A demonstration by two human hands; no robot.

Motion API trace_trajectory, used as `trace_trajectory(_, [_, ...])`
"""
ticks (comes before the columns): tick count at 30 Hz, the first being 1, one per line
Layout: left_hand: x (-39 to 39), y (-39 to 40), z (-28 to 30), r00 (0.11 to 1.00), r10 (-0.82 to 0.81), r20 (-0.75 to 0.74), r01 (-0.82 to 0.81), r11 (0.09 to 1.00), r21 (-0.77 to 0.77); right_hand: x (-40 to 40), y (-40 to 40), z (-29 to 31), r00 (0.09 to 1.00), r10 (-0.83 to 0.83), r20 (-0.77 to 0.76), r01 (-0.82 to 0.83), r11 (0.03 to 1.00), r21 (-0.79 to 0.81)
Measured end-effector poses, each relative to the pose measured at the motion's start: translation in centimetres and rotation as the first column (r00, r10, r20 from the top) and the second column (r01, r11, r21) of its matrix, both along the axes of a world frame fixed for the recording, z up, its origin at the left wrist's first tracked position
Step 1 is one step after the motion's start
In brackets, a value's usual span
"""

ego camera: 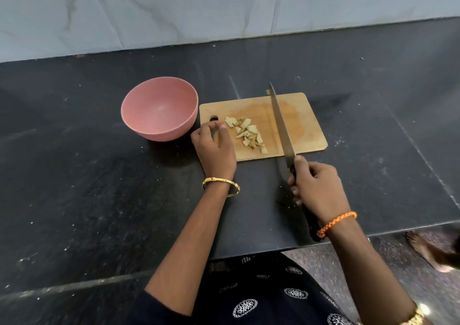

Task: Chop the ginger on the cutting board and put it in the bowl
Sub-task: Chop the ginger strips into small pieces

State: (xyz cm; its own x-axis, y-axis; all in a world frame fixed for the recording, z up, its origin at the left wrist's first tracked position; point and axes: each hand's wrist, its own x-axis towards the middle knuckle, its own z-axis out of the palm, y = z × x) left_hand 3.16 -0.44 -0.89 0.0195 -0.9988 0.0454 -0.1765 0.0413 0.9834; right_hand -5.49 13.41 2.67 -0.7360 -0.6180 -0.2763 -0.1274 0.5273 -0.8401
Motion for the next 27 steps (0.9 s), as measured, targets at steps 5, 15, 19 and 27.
trace_trajectory(5, [-0.5,1.0,0.2,0.924,-0.074,0.375,0.151,0.972,-0.181,-0.9,0.9,-0.5,0.986,-0.030,0.165,0.032,0.999,-0.009])
trace_trajectory(15, [-1.2,1.8,0.4,0.677,-0.160,0.718,0.392,0.905,-0.168,-0.9,1.0,-0.3,0.979,0.006,0.203,-0.007,1.000,0.005])
trace_trajectory(19, [-1.2,1.6,0.6,0.689,-0.142,0.711,0.389,0.900,-0.197,-1.5,1.0,0.0,0.975,-0.018,0.222,0.018,1.000,0.001])
trace_trajectory(27, [-2.1,0.7,0.3,0.673,-0.073,0.736,0.354,0.905,-0.235,-1.8,0.6,0.3,0.975,-0.006,0.223,0.003,1.000,0.014])
